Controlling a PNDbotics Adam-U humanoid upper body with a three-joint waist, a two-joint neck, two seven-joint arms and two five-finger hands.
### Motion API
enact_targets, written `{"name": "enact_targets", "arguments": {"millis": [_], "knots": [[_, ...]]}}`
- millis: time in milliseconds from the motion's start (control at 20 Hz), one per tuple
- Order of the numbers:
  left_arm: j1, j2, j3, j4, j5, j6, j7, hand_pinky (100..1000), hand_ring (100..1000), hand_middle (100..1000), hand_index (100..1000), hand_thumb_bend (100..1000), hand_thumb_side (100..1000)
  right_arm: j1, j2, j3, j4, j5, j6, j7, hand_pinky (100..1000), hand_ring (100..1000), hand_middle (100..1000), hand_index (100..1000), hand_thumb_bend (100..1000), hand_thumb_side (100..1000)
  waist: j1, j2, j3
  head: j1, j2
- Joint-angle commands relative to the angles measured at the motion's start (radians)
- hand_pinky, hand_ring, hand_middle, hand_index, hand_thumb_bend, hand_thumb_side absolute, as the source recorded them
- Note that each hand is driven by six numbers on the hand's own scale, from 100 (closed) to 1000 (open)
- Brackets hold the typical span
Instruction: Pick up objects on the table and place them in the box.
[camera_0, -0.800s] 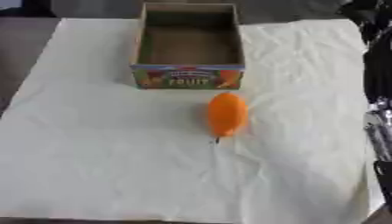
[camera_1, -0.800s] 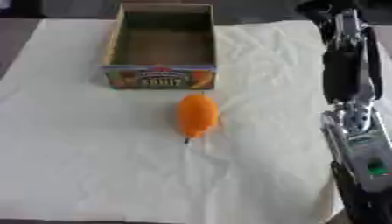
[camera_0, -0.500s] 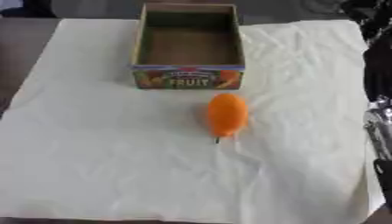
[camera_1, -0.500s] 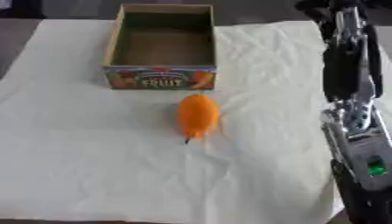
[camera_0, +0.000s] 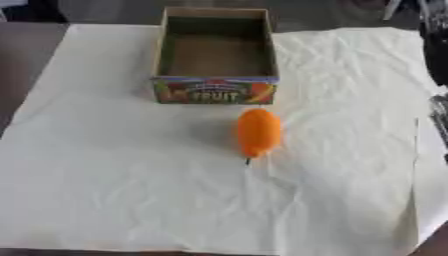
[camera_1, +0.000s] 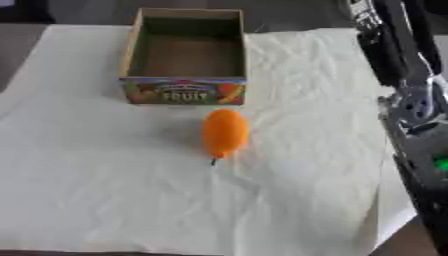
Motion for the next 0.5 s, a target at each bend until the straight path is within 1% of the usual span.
{"name": "enact_targets", "arguments": {"millis": [50,250,500], "knots": [[0.000,0.025,-0.006,-0.016,-0.004,0.000,-0.001,318,393,633,624,100,757,-0.039,-0.087,0.019,-0.020,0.062,-0.006,0.068,899,1000,791,939,100,1000,-0.001,-0.022,0.001,0.000,0.007],[0.001,0.027,-0.007,-0.015,-0.004,0.000,-0.003,318,393,633,623,100,757,-0.083,-0.146,0.058,-0.020,0.112,-0.009,0.141,896,1000,809,950,100,1000,-0.004,-0.023,0.004,0.000,0.009],[0.002,0.028,-0.009,-0.014,-0.004,0.000,-0.005,317,393,633,623,100,756,-0.136,-0.198,0.112,-0.020,0.168,-0.001,0.223,904,1000,791,956,100,1000,-0.006,-0.023,0.009,-0.001,0.008]]}}
